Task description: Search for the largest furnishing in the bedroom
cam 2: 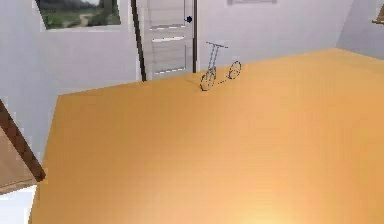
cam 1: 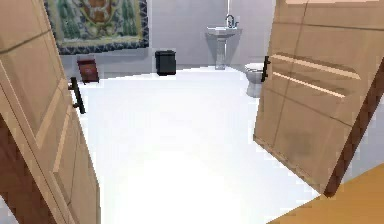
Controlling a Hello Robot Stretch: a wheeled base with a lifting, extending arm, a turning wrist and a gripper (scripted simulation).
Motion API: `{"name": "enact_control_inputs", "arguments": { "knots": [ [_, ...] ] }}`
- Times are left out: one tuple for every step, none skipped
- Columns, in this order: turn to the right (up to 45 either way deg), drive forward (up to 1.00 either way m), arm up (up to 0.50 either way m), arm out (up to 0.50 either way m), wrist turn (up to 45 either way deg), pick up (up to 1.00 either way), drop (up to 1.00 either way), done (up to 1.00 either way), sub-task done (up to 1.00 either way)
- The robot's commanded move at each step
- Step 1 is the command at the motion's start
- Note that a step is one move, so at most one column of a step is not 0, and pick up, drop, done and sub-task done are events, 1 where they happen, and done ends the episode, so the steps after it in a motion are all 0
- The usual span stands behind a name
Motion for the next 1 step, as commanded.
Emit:
{"name": "enact_control_inputs", "arguments": {
  "knots": [
    [-3.0,0.00,0.00,0.00,0.0,0.00,0.00,0.00,0.00]
  ]
}}
